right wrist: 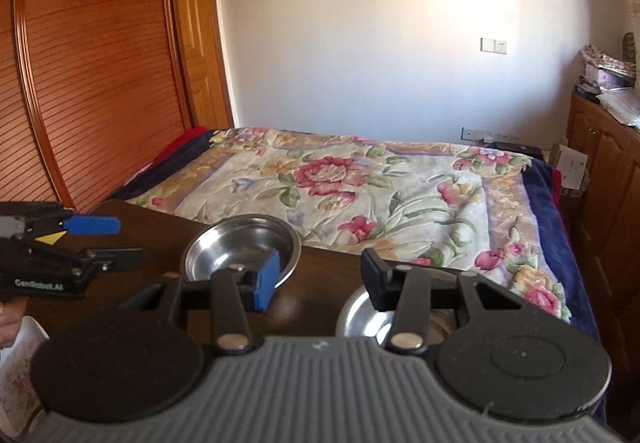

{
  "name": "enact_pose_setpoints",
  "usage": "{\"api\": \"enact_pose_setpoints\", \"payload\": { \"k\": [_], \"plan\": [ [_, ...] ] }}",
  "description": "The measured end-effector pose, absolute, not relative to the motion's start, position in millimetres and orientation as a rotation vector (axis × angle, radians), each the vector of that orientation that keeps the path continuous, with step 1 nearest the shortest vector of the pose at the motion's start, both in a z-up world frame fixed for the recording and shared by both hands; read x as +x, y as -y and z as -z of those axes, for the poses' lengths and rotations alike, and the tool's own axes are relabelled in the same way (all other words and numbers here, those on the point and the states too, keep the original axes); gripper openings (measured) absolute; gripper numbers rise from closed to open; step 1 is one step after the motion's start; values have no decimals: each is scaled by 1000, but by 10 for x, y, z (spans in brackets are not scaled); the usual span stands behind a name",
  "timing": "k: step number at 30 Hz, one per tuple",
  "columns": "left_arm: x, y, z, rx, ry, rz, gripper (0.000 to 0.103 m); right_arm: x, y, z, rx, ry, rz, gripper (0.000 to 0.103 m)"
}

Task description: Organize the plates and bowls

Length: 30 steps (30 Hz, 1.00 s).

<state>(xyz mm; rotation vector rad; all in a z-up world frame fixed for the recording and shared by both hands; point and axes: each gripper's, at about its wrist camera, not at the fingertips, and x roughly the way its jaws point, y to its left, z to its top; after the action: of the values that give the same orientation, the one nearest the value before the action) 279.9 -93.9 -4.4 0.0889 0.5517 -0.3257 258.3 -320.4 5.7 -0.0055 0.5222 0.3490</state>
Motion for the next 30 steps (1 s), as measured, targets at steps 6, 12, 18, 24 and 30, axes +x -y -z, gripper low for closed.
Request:
{"api": "enact_pose_setpoints", "payload": {
  "k": [6,12,18,24,30],
  "plan": [
    [3119,874,202,46,-615,310,60,2813,3102,-19,-25,-574,-399,47],
    [3293,853,307,12,-662,311,55,3076,2994,63,-34,-645,-441,47],
    [3376,857,358,-12,-689,319,50,3254,2881,169,-44,-720,-478,46],
    [3435,849,413,-28,-716,321,45,3290,2799,238,-54,-765,-504,46],
    [3469,860,441,-38,-735,321,39,3326,2779,277,-40,-794,-520,46]
  ]
}}
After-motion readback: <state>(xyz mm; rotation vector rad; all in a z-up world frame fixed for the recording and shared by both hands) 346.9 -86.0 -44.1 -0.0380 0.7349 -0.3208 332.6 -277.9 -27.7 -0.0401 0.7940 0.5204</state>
